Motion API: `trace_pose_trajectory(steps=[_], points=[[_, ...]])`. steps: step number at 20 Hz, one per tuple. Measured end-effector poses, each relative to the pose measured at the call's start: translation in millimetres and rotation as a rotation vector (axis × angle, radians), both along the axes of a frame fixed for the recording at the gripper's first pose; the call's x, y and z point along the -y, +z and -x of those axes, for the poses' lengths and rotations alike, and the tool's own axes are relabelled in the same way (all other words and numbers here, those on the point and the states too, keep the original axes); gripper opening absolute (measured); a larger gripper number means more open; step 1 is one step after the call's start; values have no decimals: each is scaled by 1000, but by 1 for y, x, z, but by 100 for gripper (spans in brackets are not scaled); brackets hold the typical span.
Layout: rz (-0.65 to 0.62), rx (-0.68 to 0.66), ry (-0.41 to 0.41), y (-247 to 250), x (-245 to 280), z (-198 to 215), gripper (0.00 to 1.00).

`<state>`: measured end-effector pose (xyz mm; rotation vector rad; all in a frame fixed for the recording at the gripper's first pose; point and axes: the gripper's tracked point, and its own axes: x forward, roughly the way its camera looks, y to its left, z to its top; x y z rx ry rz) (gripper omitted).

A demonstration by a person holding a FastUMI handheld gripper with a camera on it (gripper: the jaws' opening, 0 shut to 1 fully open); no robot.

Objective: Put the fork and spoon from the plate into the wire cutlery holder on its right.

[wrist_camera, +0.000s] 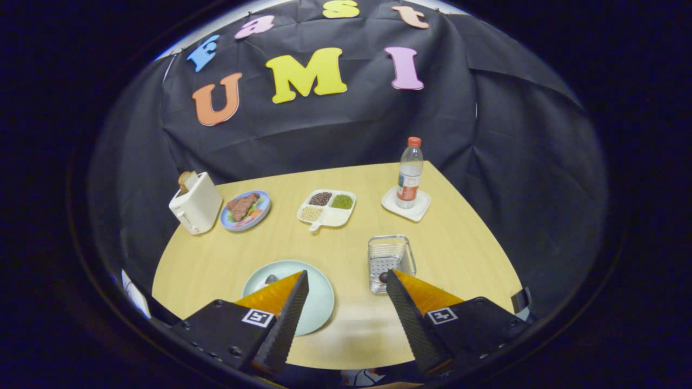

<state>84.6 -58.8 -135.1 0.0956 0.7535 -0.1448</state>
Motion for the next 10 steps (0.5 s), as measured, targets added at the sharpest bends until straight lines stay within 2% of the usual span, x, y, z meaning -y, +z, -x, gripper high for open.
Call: trace_pose_trajectory(steps=[5, 10], points=[[10, -20, 34, -15, -44, 6, 87], [-10, -83, 71, -50, -81, 7, 87]])
